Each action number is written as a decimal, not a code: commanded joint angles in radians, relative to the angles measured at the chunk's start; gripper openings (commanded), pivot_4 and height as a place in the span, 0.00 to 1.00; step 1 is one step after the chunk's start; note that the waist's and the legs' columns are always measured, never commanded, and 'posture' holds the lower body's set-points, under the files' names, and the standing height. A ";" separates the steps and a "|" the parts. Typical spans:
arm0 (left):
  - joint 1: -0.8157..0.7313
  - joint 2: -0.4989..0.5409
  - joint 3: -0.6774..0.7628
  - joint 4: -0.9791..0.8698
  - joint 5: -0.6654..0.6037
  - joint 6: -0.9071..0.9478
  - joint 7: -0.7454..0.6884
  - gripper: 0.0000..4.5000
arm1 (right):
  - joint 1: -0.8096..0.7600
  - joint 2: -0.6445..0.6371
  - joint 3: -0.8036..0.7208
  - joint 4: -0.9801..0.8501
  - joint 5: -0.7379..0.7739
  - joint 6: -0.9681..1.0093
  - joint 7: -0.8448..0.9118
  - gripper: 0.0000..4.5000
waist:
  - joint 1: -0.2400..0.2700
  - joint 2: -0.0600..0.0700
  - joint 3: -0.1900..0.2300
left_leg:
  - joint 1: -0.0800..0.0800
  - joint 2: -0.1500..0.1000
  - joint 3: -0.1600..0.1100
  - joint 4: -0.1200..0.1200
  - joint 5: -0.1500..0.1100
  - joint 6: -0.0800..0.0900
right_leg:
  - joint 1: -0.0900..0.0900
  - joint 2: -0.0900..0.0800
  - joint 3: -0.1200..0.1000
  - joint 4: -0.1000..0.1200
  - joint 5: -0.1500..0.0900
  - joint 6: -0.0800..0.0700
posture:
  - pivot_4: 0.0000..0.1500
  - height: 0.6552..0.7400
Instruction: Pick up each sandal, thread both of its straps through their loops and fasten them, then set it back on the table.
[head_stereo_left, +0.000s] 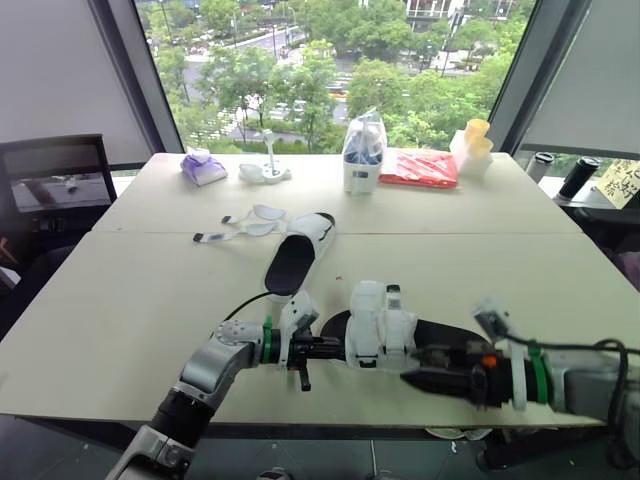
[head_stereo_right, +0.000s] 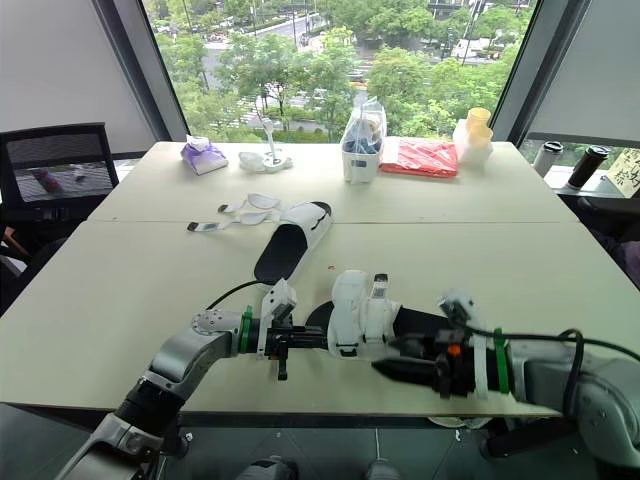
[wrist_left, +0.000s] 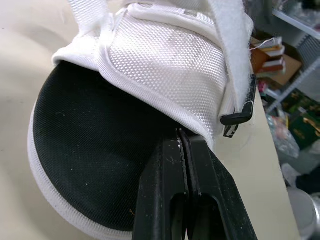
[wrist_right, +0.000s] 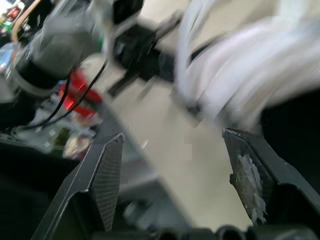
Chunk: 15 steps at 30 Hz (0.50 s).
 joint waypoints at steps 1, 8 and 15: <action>0.013 -0.002 -0.062 0.009 0.017 0.022 -0.029 0.00 | 0.015 0.032 0.054 -0.044 -0.038 -0.061 -0.063 0.75 | 0.000 0.000 0.000 | 0.000 0.000 0.001 0.000 0.000 0.000 | 0.000 0.000 0.000 -0.001 0.000 0.000 | 1.00 1.00; 0.008 -0.003 -0.071 0.015 0.028 0.009 -0.030 0.00 | 0.004 0.090 0.160 0.003 -0.138 -0.161 -0.130 0.75 | 0.006 0.000 0.001 | 0.000 0.000 0.000 0.000 0.000 -0.001 | 0.002 -0.001 0.000 -0.004 -0.001 0.001 | 1.00 1.00; 0.014 -0.003 -0.064 0.026 0.040 -0.009 -0.008 0.00 | -0.020 0.154 0.206 0.045 -0.143 -0.195 -0.154 0.75 | 0.015 0.000 0.001 | 0.000 -0.001 0.000 0.001 -0.001 0.000 | 0.002 -0.001 0.000 -0.003 0.000 0.000 | 1.00 1.00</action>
